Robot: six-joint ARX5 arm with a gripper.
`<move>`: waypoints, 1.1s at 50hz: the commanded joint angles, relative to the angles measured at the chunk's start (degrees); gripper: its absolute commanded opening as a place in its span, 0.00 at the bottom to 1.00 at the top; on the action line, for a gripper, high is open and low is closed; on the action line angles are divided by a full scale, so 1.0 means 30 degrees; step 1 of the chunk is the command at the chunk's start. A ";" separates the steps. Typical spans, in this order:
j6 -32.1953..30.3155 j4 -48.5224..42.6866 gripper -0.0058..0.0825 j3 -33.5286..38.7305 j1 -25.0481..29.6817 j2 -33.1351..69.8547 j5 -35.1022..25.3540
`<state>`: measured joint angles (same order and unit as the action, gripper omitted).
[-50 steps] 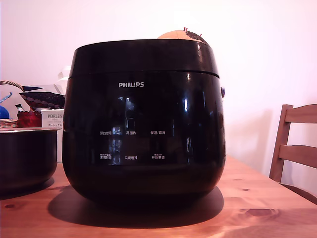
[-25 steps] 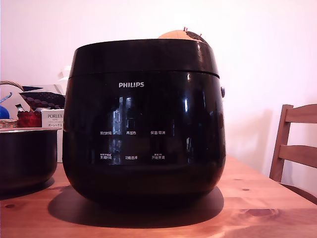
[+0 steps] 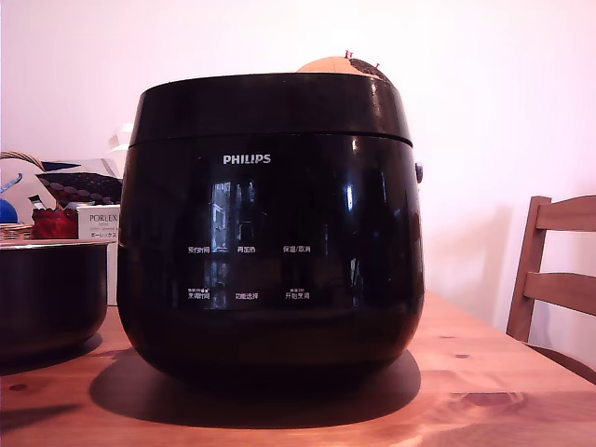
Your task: Open the rice cooker by pressing the large metal button on the top of its lid with medium force
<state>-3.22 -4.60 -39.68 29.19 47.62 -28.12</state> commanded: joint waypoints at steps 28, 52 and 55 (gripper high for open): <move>-0.0168 0.3716 0.04 -0.0182 0.1821 0.5005 0.0546; -0.1093 0.4554 0.04 -0.0182 0.2368 0.6076 0.1348; -0.1100 0.4561 0.04 -0.0182 0.2441 0.6207 0.1559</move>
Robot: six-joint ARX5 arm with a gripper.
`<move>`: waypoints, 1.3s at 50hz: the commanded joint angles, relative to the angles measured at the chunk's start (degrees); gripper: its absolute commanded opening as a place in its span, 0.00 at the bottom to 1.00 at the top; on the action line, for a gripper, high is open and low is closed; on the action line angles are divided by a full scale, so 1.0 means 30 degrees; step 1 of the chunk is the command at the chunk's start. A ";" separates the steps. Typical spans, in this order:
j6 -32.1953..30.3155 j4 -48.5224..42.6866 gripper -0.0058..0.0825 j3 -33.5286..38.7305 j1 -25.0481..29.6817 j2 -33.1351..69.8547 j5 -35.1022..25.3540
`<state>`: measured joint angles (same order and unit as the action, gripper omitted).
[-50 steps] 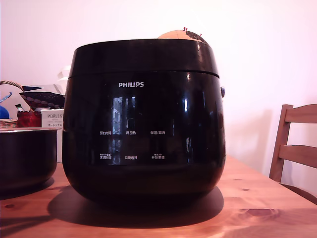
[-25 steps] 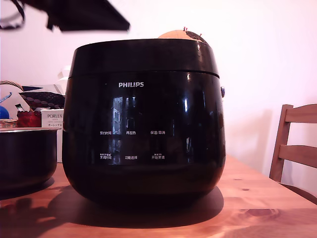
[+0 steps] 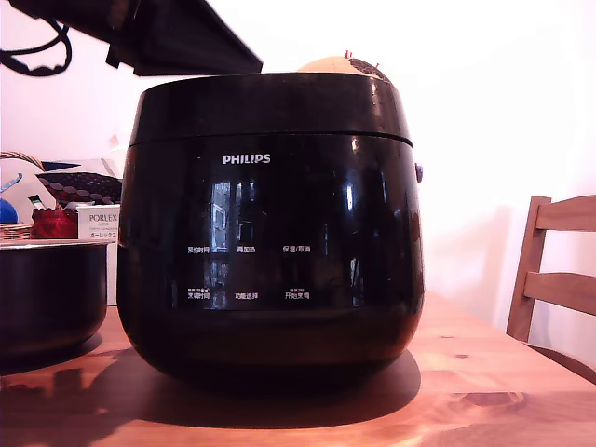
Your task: Open the rice cooker by pressing the large metal button on the top of its lid with medium force
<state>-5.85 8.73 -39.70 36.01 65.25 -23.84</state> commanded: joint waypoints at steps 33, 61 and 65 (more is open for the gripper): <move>-0.2047 -0.3606 0.04 -0.1559 0.0933 0.1013 0.2040; -0.2586 -0.5472 0.04 -0.1559 0.1443 0.1909 0.1967; -0.2703 -0.5457 0.04 -0.1559 0.1596 0.2178 0.1982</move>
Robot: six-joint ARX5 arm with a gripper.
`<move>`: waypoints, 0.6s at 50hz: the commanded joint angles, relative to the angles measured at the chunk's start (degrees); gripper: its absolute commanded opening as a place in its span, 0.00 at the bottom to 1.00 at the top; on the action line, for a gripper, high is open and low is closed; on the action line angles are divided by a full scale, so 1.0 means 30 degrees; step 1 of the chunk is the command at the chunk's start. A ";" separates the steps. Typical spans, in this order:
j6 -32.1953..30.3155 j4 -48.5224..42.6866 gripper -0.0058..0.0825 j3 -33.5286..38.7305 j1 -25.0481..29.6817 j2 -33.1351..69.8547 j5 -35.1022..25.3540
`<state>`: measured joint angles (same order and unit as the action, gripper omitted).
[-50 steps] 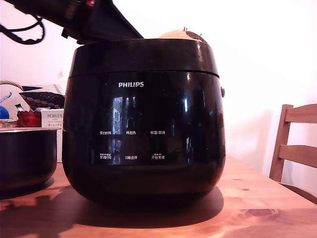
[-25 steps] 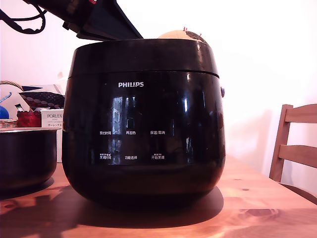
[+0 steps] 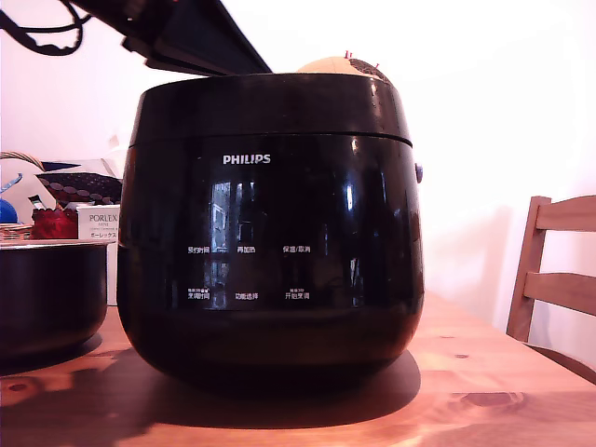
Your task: Open the rice cooker by pressing the large metal button on the top of its lid with medium force
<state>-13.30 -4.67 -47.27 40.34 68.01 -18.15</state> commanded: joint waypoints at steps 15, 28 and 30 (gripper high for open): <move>-0.0306 -0.1311 0.04 0.0962 0.0168 0.1501 0.1377; -0.0211 -0.0991 0.04 0.0962 -0.0780 0.1501 0.1909; -0.0146 -0.0787 0.04 0.0962 -0.0925 0.1494 0.1909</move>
<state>-13.85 -5.10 -47.99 41.39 69.06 -15.81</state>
